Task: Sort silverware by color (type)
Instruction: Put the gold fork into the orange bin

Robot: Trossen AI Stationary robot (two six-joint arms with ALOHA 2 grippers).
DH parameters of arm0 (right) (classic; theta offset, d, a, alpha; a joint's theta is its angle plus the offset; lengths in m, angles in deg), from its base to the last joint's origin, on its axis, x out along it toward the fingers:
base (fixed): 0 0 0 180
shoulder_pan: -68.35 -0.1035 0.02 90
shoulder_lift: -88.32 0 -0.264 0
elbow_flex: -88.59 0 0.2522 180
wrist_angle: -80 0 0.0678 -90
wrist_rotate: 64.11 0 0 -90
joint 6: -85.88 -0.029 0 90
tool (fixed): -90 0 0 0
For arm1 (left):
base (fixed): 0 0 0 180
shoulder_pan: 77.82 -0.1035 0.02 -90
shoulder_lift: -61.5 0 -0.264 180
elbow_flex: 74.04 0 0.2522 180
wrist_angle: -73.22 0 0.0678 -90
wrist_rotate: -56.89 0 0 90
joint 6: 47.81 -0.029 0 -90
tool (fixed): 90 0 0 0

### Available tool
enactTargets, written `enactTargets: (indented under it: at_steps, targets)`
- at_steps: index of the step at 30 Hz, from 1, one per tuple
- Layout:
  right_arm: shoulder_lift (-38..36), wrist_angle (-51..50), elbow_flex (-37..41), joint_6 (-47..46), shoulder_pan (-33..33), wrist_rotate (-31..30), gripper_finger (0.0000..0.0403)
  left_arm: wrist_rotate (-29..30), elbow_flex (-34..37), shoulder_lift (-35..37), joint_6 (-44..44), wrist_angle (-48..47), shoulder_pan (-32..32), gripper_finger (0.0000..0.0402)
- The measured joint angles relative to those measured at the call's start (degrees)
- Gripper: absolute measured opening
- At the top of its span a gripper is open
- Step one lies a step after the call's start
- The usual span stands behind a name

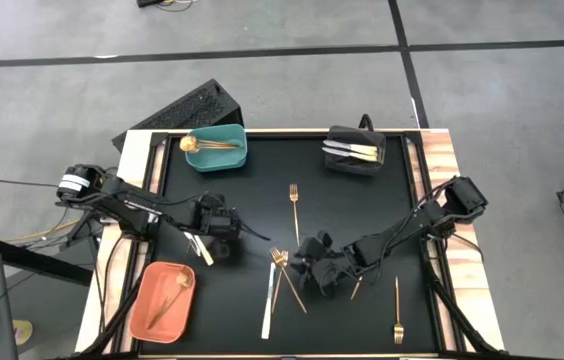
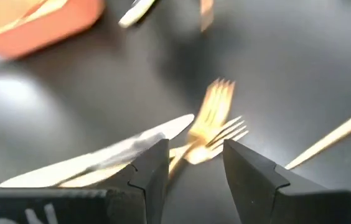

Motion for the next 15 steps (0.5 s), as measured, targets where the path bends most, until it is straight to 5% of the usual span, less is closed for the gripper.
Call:
enactTargets:
  at_steps: [3,15]
  targets:
    - [1.72,1.73,-0.11,-0.73,0.49,5.97,0.0177,0.02,-1.54,0.0,0.28,-0.3,0.0,0.0132]
    - [5.95,-2.41,-4.95,-6.21,1.2,10.35,0.0177,-2.32,-4.57,0.02,5.78,-0.74,0.31,0.0132]
